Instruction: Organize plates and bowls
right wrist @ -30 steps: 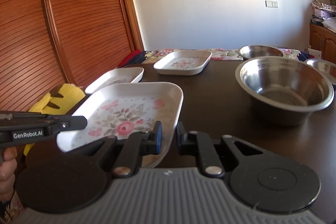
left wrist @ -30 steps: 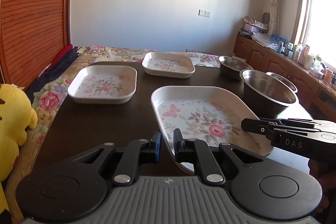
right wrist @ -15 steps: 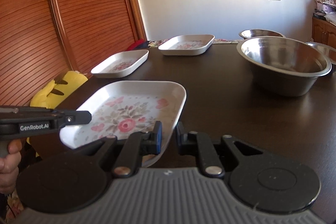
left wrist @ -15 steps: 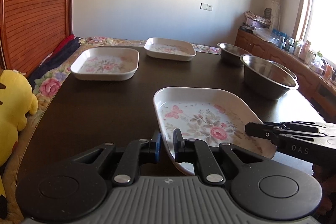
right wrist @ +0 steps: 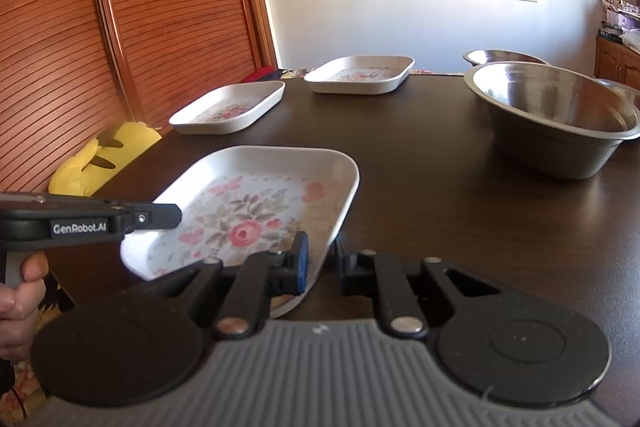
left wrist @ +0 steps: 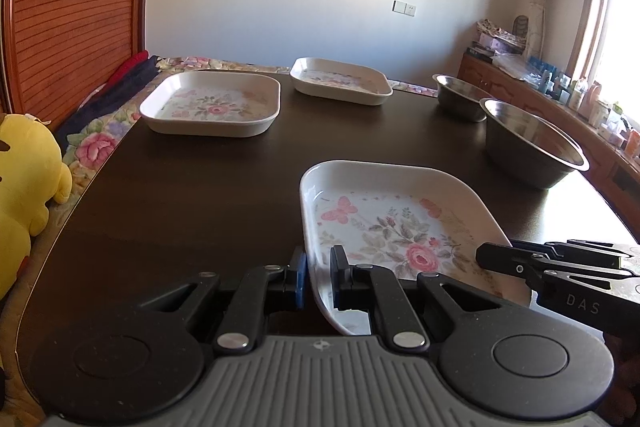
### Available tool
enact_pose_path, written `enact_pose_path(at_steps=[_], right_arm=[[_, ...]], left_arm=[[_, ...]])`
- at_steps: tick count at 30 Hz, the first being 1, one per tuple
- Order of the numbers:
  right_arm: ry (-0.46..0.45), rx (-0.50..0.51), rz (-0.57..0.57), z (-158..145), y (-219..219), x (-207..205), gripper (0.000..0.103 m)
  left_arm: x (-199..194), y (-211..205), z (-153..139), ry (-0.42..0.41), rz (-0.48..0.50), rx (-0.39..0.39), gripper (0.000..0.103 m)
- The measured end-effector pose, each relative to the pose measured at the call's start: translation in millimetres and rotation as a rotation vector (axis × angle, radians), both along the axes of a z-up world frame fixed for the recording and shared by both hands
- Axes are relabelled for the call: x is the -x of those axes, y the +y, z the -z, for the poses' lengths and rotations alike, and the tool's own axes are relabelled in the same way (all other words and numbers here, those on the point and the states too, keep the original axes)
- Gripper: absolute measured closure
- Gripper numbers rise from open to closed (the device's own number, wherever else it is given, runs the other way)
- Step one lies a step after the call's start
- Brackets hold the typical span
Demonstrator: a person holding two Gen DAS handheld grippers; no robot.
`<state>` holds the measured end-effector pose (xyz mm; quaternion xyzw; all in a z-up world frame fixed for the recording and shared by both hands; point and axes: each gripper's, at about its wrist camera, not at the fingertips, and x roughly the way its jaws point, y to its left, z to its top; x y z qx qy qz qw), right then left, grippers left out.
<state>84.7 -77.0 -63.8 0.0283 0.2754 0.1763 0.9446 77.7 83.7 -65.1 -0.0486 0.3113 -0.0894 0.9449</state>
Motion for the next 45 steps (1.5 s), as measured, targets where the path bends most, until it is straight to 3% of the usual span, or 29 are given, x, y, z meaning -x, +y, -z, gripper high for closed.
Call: enact_pose_path(at_steps=[10, 14, 20, 29, 31, 45], right_arm=[[-0.002, -0.015, 0.001, -1.7, -1.6, -0.7, 0.085], [-0.046, 0.0, 0.005, -14.4, -7.4, 0.5, 0.071], [-0.101, 0.01, -0.028, -39.6, -13.5, -13.2, 0.07], [-0.141, 0.051, -0.098, -67.3, 0.8, -57.0, 0.06], [-0.145, 0.055, -0.117, -71.2, 9.3, -66.5, 0.052], [-0.045, 0.111, -0.239, -67.6, 75.4, -135.0, 0.052]], left_arm=[[-0.4, 5.7, -0.5, -0.01, -0.01, 0.023, 0.09], [-0.2, 9.1, -8.7, -0.023, -0.027, 0.004, 0.074], [-8.7, 25.0, -27.1, -0.058, -0.062, -0.001, 0.063], [-39.0, 53.1, -42.0, -0.086, -0.107, -0.046, 0.044], [-46.9, 58.5, -42.5, -0.082, -0.109, -0.056, 0.043], [-111.2, 101.2, -39.3, -0.081, -0.109, -0.091, 0.042]])
